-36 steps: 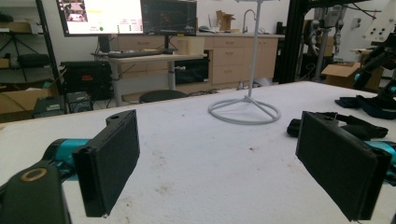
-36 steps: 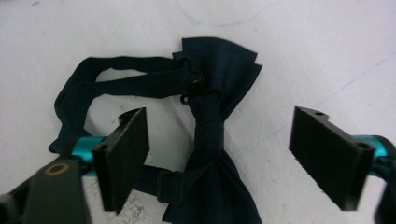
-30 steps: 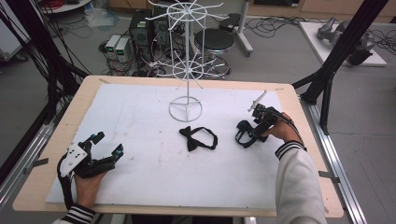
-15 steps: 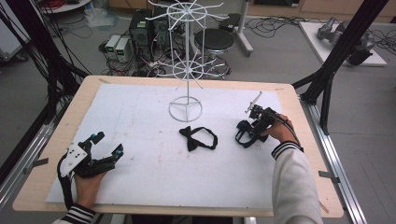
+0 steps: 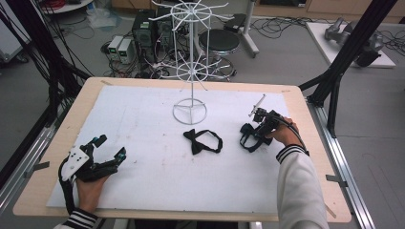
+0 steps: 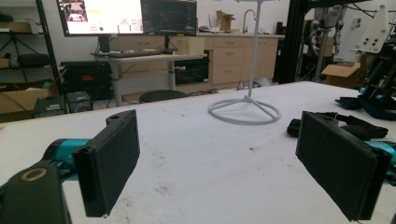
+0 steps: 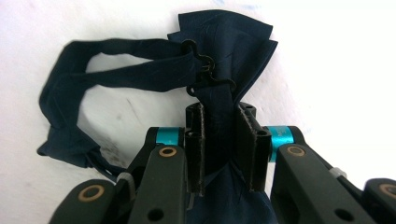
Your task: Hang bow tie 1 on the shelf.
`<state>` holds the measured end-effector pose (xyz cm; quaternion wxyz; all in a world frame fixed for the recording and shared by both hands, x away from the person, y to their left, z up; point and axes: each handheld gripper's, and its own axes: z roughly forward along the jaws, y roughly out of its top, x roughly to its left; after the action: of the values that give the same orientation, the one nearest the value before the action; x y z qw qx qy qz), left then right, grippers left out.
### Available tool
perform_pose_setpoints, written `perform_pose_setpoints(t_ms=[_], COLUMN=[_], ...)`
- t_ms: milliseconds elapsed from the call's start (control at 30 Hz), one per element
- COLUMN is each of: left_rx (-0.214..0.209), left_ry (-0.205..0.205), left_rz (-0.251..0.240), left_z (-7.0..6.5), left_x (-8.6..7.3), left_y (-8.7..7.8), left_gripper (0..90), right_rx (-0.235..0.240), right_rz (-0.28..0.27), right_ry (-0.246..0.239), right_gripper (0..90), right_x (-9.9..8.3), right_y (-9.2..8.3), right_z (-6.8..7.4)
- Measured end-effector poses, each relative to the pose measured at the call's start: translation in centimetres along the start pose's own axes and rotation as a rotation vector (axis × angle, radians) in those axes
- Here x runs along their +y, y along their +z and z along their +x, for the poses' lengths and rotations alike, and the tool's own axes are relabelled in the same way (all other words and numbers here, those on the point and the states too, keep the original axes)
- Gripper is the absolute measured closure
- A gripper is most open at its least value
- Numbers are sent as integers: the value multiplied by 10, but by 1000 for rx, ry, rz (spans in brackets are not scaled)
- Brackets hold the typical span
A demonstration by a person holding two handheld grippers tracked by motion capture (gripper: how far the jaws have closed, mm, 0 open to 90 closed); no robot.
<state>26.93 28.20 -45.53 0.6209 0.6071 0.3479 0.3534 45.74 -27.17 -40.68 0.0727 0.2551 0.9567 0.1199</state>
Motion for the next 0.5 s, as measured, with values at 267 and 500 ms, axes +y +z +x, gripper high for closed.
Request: perform_pose_setpoints(t_ms=[267,500], left_rx=[0,-2], left_ry=[0,1], left_rz=[0,-1], left_z=[0,0], left_x=[0,0], left_y=[0,0], left_gripper=[140,140], right_rx=[17,34], right_rz=[-64,-151], right_ry=[8,15], right_gripper=[749,750], right_x=[0,1], right_y=[-7,-18], right_z=[0,3])
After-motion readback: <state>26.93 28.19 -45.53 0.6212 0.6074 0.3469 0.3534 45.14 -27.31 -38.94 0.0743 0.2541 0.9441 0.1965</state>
